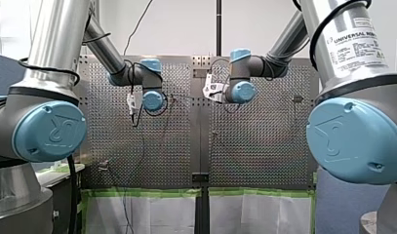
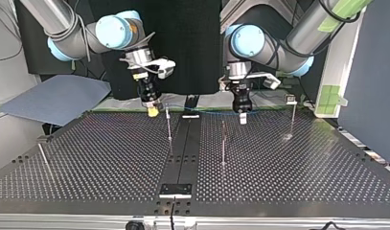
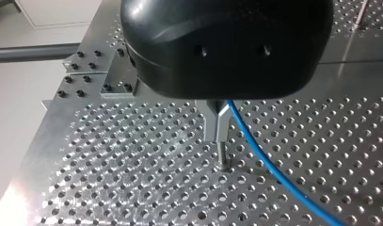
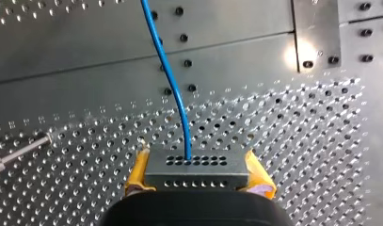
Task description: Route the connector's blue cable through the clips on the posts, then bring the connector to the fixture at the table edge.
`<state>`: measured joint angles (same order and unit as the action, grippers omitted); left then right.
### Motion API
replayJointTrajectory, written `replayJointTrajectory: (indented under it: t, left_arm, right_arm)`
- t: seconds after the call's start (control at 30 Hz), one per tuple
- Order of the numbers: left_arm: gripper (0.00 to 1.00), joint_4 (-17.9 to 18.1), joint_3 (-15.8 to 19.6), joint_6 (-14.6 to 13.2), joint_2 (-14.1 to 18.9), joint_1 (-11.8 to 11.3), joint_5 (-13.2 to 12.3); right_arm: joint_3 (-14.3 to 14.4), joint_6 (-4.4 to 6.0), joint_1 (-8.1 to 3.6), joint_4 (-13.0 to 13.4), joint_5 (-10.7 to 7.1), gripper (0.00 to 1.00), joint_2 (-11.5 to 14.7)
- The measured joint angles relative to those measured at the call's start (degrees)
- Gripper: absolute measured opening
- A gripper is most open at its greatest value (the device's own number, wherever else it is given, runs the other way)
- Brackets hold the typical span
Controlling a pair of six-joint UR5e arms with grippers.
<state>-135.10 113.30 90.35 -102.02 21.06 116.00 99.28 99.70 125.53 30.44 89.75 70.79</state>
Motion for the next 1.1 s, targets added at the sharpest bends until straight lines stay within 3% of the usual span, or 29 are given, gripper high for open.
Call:
replayJointTrajectory:
  t: [0.17,0.47,0.73,1.1]
  left_arm:
    - [0.0,-0.3,0.0,0.0,0.0,-1.6,-1.6]
    - [0.0,-1.2,-0.7,0.1,-1.0,-5.0,-5.3]
    - [0.0,-2.4,-3.5,0.3,-4.5,-5.3,-5.8]
    - [0.0,-2.9,-5.9,1.6,-5.1,-5.5,-6.3]
  right_arm:
    - [-0.4,-0.25,-0.84,-0.2,-0.57,0.0,-1.1]
    - [-0.5,-0.63,-1.27,0.2,-0.79,0.0,-1.7]
    - [-0.5,-0.66,-2.31,0.7,-1.16,0.0,-1.7]
    - [-0.6,-0.72,-2.86,1.2,-1.67,0.0,-1.7]
